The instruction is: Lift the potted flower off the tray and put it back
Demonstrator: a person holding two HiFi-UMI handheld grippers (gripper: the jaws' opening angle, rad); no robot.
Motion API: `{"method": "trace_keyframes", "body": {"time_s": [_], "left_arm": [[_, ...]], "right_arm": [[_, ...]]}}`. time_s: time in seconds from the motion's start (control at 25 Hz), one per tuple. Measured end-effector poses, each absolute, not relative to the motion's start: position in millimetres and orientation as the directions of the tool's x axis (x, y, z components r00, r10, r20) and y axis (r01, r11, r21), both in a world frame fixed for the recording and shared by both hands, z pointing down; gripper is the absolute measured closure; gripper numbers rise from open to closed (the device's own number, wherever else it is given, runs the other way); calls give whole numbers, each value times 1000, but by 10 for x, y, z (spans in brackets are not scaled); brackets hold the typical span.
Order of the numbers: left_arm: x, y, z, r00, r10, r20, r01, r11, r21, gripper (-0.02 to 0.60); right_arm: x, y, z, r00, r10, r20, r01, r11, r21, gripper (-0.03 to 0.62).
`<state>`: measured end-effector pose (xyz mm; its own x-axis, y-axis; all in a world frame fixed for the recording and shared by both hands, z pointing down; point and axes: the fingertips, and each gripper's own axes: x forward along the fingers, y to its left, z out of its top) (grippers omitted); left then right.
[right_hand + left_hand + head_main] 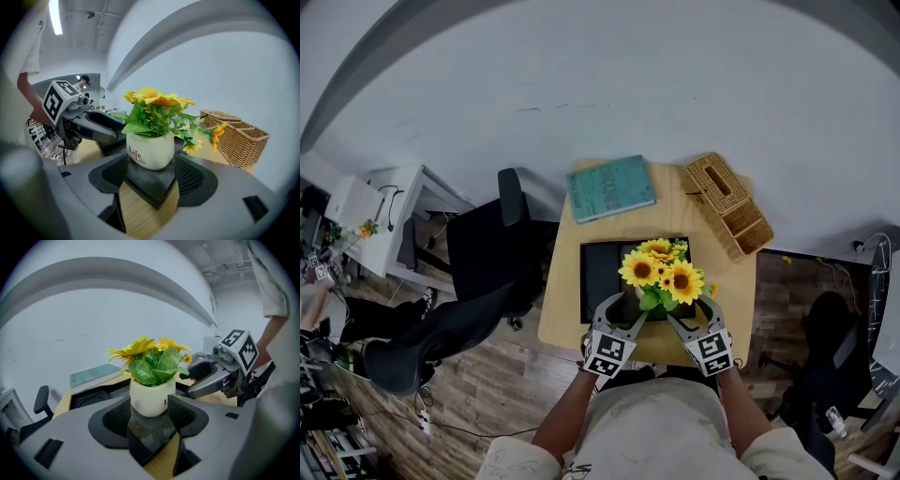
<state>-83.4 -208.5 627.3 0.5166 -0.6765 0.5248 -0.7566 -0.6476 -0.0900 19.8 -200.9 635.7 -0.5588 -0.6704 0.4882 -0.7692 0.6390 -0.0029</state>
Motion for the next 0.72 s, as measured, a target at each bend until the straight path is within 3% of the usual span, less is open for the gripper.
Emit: {"method": "trace_keyframes", "body": {"time_s": [0.72], "left_arm": [[-1077,-1552,5854,525,-731,436,-785,-614,-83,333]], "right_arm": [[319,-1554,5963,-540,-728,422,-797,604,22,283]]}}
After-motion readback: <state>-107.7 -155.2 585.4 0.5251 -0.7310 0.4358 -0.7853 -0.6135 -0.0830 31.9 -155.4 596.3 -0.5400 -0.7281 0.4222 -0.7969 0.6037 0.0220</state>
